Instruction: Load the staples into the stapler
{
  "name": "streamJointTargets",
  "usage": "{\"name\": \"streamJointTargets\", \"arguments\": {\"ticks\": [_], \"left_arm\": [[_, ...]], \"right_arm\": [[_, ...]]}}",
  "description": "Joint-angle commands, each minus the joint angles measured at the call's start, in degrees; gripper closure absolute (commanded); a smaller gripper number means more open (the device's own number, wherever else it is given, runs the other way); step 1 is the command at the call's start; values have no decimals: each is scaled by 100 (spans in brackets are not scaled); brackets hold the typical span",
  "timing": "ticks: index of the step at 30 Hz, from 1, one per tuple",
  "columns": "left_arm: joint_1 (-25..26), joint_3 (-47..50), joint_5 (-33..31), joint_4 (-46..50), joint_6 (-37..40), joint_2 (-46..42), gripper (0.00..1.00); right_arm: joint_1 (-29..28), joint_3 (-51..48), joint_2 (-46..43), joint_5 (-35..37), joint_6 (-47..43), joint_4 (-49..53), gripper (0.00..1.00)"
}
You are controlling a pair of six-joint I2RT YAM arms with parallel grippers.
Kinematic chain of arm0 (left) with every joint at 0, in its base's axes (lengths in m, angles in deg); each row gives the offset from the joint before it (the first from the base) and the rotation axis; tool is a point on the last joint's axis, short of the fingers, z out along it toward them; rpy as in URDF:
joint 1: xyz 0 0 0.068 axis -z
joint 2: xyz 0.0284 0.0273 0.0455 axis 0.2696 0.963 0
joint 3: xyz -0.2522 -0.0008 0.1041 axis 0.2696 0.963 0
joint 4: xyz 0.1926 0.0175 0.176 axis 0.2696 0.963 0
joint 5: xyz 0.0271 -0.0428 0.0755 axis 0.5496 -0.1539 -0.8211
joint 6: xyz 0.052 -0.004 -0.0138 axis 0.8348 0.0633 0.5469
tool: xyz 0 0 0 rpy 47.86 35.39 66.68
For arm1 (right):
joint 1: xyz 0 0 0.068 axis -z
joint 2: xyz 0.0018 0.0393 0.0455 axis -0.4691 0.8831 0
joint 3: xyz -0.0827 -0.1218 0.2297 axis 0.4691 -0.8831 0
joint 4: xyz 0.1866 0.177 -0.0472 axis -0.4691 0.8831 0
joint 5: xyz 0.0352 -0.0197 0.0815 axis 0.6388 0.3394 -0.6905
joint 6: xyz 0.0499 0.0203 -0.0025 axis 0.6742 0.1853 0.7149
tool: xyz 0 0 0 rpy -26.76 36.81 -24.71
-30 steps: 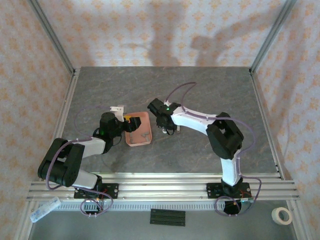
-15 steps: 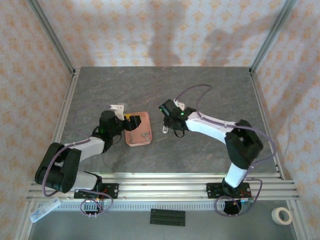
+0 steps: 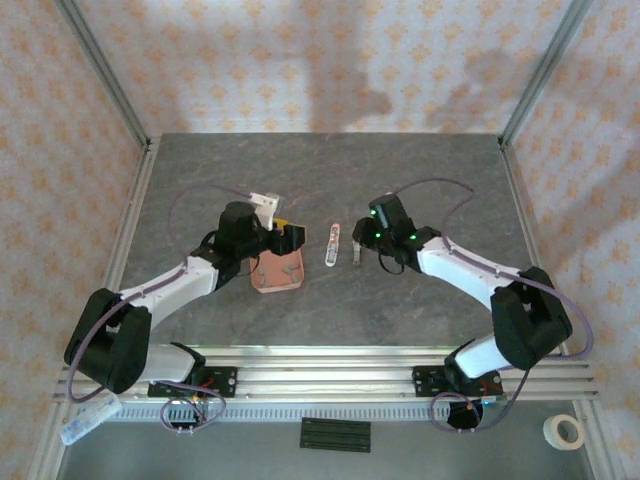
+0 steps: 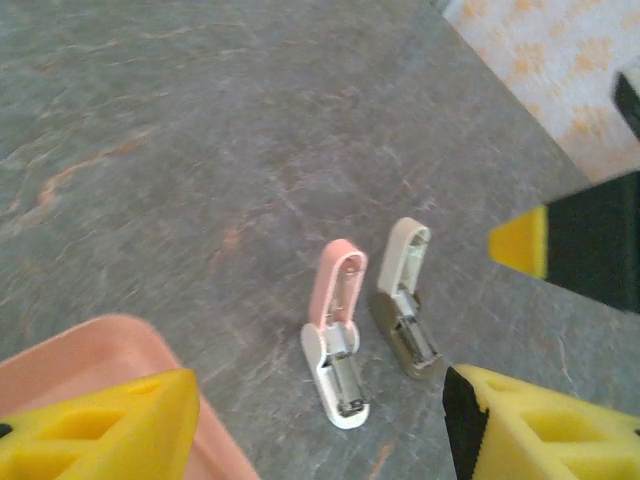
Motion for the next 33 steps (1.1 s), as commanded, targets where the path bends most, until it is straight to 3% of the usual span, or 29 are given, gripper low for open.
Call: {"name": "streamJointTargets", "arguments": {"ticks": [1,4,10,16,23,33], "left_arm": [[114,-746,369,1101,753,185,33],[182,-1522,805,2097,1550,479,33],[209,-3650,1314,5168,4577,1865,33],[218,-4758,1854,5834,5701,3041,27],[213,-6530,1878,7489,7213,4394,26],[296,-7668,1468,7792,7756,5326,25]], "right_arm": [[246,74,-192,-539,-511,-258,65],[272,120,-282,-622,-851,-16,64],[317,-407,-691,-752,-931,-405,61],[376,-825,-1045,-789,-996,-567,56],[385,-1396,-1857,-621,-939,-465,53],[384,-1896,-2768,-555,-793,-243,51]]}}
